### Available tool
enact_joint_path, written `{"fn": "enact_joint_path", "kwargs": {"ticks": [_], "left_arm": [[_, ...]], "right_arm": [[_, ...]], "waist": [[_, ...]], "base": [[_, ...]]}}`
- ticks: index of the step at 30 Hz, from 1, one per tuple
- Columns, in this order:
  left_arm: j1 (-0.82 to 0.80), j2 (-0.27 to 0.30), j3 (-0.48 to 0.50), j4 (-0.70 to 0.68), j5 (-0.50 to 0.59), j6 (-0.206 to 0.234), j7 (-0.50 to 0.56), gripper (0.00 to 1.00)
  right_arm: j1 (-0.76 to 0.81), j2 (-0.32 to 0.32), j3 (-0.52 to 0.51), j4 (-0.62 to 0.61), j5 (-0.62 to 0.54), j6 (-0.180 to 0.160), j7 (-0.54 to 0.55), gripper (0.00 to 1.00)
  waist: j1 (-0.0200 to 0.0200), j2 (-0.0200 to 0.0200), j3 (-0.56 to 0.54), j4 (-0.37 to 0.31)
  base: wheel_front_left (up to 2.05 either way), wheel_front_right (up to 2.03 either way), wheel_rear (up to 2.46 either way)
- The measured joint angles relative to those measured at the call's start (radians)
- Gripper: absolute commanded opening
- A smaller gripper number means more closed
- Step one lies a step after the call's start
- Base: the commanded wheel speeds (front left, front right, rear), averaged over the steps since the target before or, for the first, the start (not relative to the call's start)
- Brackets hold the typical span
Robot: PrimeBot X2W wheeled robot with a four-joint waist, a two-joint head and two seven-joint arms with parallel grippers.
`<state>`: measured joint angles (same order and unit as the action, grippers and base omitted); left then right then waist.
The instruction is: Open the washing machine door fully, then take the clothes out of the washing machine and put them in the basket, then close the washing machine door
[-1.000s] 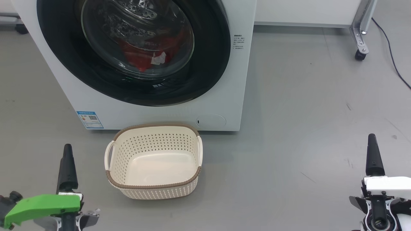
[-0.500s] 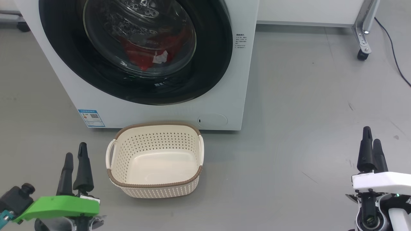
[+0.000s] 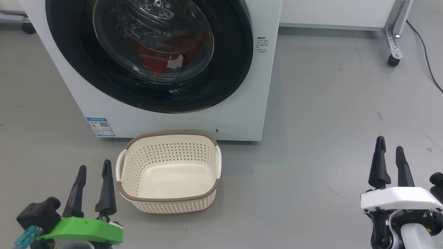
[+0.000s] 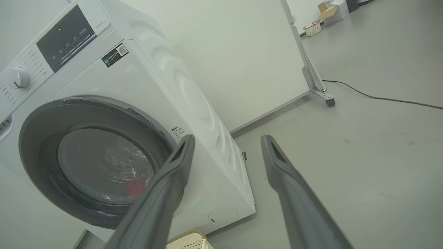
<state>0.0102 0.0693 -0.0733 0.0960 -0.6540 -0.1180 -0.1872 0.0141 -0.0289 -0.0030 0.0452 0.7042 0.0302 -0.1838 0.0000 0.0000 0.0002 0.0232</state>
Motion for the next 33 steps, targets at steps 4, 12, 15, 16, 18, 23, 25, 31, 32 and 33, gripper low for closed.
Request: {"fn": "enact_joint_path", "kwargs": {"ticks": [4, 12, 15, 16, 18, 23, 25, 31, 32, 33], "left_arm": [[0.000, 0.000, -0.013, 0.000, 0.076, 0.009, -0.012, 1.00], [0.003, -0.001, -0.027, 0.005, 0.209, 0.027, -0.041, 1.00], [0.011, -0.001, -0.033, 0.012, 0.265, 0.034, -0.049, 1.00], [0.014, -0.001, -0.036, 0.015, 0.281, 0.034, -0.053, 1.00], [0.018, 0.000, -0.044, 0.019, 0.323, 0.041, -0.062, 1.00], [0.022, -0.001, -0.055, 0.031, 0.345, 0.043, -0.062, 1.00], [0.022, -0.001, -0.056, 0.041, 0.350, 0.044, -0.062, 1.00], [0.045, -0.002, -0.078, 0.115, 0.356, 0.047, -0.065, 1.00], [0.053, -0.004, -0.080, 0.124, 0.356, 0.047, -0.065, 1.00], [0.058, -0.006, -0.079, 0.128, 0.356, 0.047, -0.065, 1.00]], "right_arm": [[0.006, -0.002, 0.017, 0.007, -0.061, -0.017, -0.016, 1.00], [0.015, -0.015, 0.073, 0.031, -0.197, -0.033, -0.033, 1.00], [0.015, -0.019, 0.088, 0.040, -0.241, -0.043, -0.033, 1.00], [0.015, -0.020, 0.093, 0.044, -0.258, -0.043, -0.033, 1.00], [0.015, -0.021, 0.103, 0.048, -0.286, -0.044, -0.035, 1.00], [0.015, -0.022, 0.116, 0.064, -0.312, -0.053, -0.034, 1.00], [0.015, -0.022, 0.121, 0.070, -0.316, -0.057, -0.034, 1.00], [0.015, -0.022, 0.128, 0.093, -0.320, -0.059, -0.031, 1.00], [0.015, -0.022, 0.129, 0.096, -0.320, -0.059, -0.031, 1.00], [0.015, -0.023, 0.132, 0.099, -0.320, -0.059, -0.030, 1.00]], "waist": [[0.0000, 0.0000, 0.000, 0.000], [0.0000, 0.0000, -0.003, -0.001], [0.0000, 0.0000, -0.004, -0.002], [0.0000, 0.0000, -0.005, -0.002], [0.0000, 0.0000, -0.006, -0.004], [0.0001, 0.0000, -0.007, -0.008], [0.0000, 0.0000, -0.007, -0.011], [0.0000, 0.0000, -0.009, -0.016], [0.0000, 0.0000, -0.010, -0.017], [0.0000, 0.0000, -0.011, -0.017]], "base": [[0.00, 0.00, 0.00], [0.00, 0.00, 0.00], [0.00, 0.00, 0.00], [0.00, 0.00, 0.00], [0.00, 0.00, 0.00], [0.00, 0.00, 0.00], [0.00, 0.00, 0.00], [0.00, 0.00, 0.00], [0.00, 0.00, 0.00], [0.00, 0.00, 0.00]]}}
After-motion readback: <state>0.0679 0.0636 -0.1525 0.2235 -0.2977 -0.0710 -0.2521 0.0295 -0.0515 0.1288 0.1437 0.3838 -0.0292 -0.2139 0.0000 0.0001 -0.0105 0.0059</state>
